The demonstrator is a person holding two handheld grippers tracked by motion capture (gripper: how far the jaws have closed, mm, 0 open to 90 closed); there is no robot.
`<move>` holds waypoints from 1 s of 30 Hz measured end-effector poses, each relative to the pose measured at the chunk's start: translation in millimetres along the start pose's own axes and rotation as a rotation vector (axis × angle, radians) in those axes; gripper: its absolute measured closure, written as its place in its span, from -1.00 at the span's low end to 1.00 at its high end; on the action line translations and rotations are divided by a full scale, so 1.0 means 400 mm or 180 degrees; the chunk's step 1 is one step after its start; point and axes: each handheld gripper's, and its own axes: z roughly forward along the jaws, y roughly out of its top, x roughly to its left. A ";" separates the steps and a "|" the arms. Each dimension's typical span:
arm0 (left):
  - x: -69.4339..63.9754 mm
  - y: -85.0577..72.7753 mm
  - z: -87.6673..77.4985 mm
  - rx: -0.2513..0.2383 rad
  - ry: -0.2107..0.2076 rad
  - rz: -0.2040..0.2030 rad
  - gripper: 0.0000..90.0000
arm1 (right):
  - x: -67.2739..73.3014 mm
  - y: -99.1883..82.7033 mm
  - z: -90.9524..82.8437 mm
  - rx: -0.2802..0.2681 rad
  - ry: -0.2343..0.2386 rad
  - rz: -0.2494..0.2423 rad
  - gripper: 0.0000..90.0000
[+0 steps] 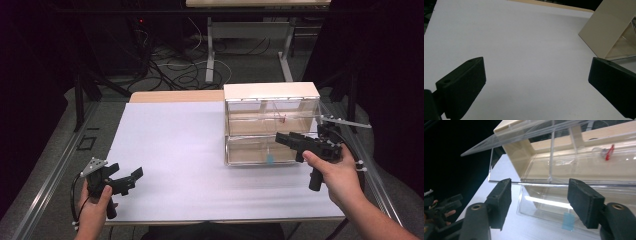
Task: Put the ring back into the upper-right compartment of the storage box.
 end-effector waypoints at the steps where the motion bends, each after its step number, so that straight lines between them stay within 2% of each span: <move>1: 0.000 0.000 0.000 0.0001 -0.0001 0.0001 -0.97 | 0.003 -0.006 0.005 0.0034 0.0033 -0.0015 -0.24; 3: -0.001 0.000 0.001 0.0004 -0.0009 0.0004 -0.97 | 0.005 -0.010 0.010 0.0016 0.0030 -0.0013 -0.25; 4: -0.001 0.000 0.001 0.0005 -0.0011 0.0007 -0.97 | 0.006 -0.013 0.011 0.0073 0.0055 -0.0011 -0.25; 6: -0.002 0.000 0.001 -0.0001 -0.0018 0.0011 -0.97 | 0.009 -0.020 0.018 0.0079 0.0043 -0.0042 -0.28; 7: -0.003 0.000 0.002 0.0006 -0.0027 0.0004 -0.97 | 0.010 -0.024 0.022 0.0101 0.0039 -0.0076 -0.31; 8: -0.003 -0.001 0.002 0.0009 -0.0025 0.0005 -0.97 | 0.011 -0.032 0.031 0.0122 0.0038 -0.0140 -0.43; 13: -0.006 -0.001 0.003 0.0029 -0.0040 0.0016 -0.97 | 0.016 -0.049 0.049 0.0192 0.0082 -0.0165 -0.55; 22: -0.008 -0.002 0.005 0.0058 -0.0068 0.0032 -0.97 | 0.039 -0.107 0.101 0.0307 0.0164 -0.0392 -0.62; 27: -0.010 -0.002 0.007 0.0073 -0.0077 0.0046 -0.97 | 0.050 -0.143 0.131 0.0402 0.0147 -0.0641 -0.64; 30: -0.011 -0.002 0.008 0.0080 -0.0089 0.0054 -0.97 | 0.053 -0.166 0.152 0.0454 0.0187 -0.0693 -0.64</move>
